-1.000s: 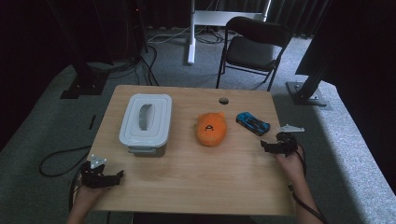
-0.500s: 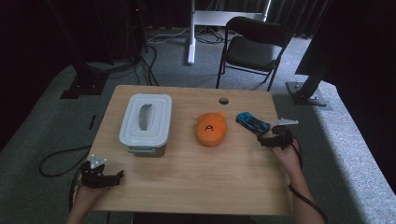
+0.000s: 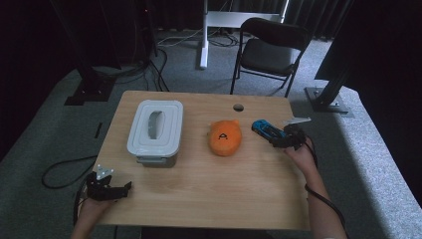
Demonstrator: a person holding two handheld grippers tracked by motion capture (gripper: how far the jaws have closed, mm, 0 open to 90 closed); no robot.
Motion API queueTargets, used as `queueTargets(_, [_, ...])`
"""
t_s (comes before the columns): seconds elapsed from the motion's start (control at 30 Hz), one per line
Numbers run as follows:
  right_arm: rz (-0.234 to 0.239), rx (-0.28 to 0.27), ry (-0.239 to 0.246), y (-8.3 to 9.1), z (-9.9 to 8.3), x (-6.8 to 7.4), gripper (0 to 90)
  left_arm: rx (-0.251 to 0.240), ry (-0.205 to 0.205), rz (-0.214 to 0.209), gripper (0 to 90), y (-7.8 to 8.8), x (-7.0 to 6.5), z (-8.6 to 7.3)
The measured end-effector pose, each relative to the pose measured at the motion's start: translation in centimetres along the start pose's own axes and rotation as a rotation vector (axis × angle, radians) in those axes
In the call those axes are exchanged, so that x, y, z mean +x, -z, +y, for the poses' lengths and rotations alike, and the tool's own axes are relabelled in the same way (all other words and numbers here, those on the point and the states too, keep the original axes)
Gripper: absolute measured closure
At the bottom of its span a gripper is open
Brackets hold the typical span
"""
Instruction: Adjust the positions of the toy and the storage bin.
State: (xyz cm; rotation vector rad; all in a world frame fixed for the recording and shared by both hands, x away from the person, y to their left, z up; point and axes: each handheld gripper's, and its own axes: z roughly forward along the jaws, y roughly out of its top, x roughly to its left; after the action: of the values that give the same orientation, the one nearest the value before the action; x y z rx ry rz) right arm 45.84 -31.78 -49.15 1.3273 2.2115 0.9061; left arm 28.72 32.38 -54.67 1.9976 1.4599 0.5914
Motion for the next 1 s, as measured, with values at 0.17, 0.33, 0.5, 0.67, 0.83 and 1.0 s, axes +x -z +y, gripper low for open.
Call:
queueTargets(0.17, [0.02, 0.015, 0.022, -0.5, 0.6, -0.4, 11.5, 0.0, -0.001, 0.0, 0.2, 0.0, 0.0, 0.0])
queueTargets(0.33, [0.031, 0.046, 0.04, -1.4, 1.1, -0.6, 11.7, 0.0, 0.0, 0.0, 0.3, 0.0, 0.0, 0.0])
queueTargets(0.5, [0.028, 0.097, 0.058, -2.5, 1.5, -0.8, 11.8, 0.0, 0.0, 0.0, 0.3, 0.0, 0.0, 0.0])
queueTargets(0.67, [0.023, 0.129, 0.07, -3.3, 1.9, -1.2, 11.8, 0.0, 0.0, 0.0, 0.2, 0.0, 0.0, 0.0])
queueTargets(0.83, [0.015, 0.161, 0.093, -4.3, 2.4, -1.5, 11.7, 0.0, 0.0, 0.0, 0.3, 0.0, 0.0, 0.0])
queueTargets(1.0, [0.014, 0.179, 0.106, -5.2, 2.7, -1.6, 11.6, 0.001, 0.001, 0.001, 0.3, 0.0, 0.0, 0.0])
